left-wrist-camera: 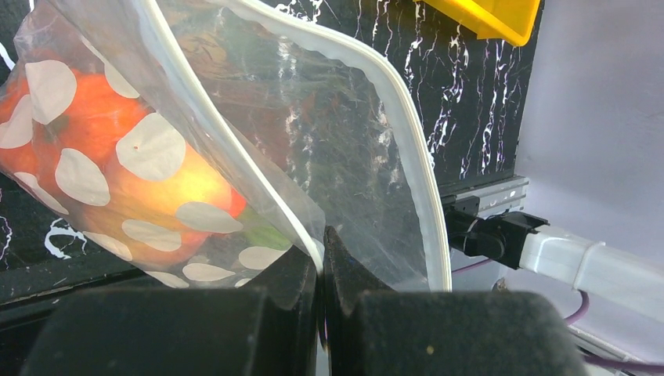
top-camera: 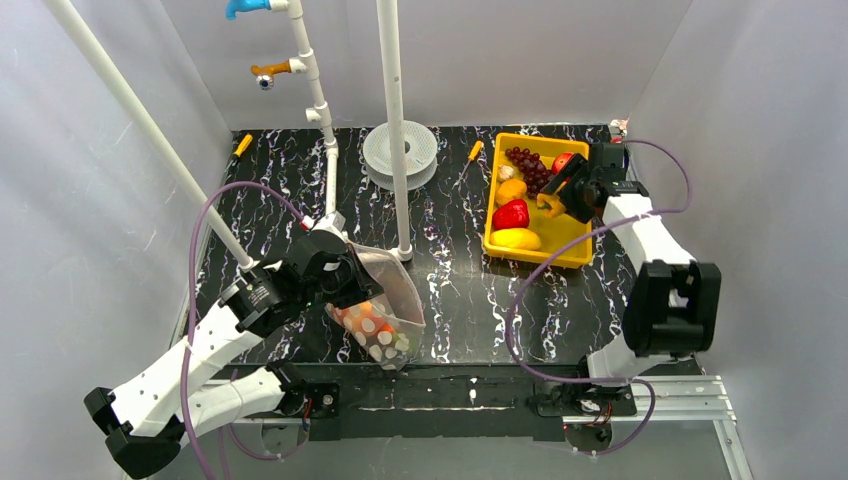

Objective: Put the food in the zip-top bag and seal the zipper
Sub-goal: Pick up the fake vegetable from the bin, then place the fake vegetable in the zipper food storage bag.

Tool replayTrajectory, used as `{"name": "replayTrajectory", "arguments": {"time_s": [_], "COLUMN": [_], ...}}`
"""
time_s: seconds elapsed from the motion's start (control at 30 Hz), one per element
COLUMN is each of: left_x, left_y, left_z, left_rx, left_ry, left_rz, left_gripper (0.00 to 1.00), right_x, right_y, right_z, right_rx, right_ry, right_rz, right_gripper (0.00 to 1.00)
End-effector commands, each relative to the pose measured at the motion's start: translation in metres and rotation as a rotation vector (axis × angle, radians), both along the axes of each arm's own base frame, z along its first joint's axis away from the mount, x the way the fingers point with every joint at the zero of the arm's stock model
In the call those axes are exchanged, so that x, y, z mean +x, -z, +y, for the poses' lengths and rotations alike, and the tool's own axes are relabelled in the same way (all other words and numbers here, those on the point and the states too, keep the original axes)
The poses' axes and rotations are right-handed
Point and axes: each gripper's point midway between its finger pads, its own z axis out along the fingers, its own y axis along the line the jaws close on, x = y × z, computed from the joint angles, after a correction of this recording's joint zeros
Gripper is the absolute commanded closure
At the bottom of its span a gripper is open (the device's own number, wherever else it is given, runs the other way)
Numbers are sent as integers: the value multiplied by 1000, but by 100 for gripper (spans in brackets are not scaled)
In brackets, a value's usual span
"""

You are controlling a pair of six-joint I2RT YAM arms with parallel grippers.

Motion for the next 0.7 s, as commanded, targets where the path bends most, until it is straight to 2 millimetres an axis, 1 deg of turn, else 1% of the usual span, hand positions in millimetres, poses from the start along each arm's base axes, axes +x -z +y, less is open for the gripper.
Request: {"name": "replayTrajectory", "arguments": {"time_s": [0.0,0.07,0.13,0.27,0.33,0.4,0.43,0.5,0.53,0.67], "left_x": [1,1,0,1,0,0,-1,-1,-1,-1], "left_y": [-8,-7,-6,-4,-6,-8,-9,-15,-20,-34], "left_z": [-1,0,-1,0,-1,-1,-1,-1,-2,-9], "left_rx": [-15,-16,-21,-17,-23,-23,-20,-33,-44,-78], "left_ry": [-1,-4,0,-4,1,7,8,8,10,43], "left_rz": [-18,-16,-12,-17,-17,-19,-18,-26,-33,-54], "left_gripper": [100,100,100,100,100,100,100,100,100,100], "right_x": [-6,-16,-29,-58,-75,-96,-104,-120,-126,-139], "right_y": [-47,-53,-58,-65,-67,-73,-75,-82,-83,-97], "right_z": [20,33,55,102,122,144,151,163,166,169], "right_rx": [-27,13,63,85,80,109,127,148,147,114], "right_ry": [-165,-235,-344,-554,-645,-739,-777,-847,-873,-937], "right_rz": [-186,-215,-256,-334,-352,-382,-396,-422,-422,-424], "right_gripper": [75,80,83,85,86,86,86,86,86,86]}}
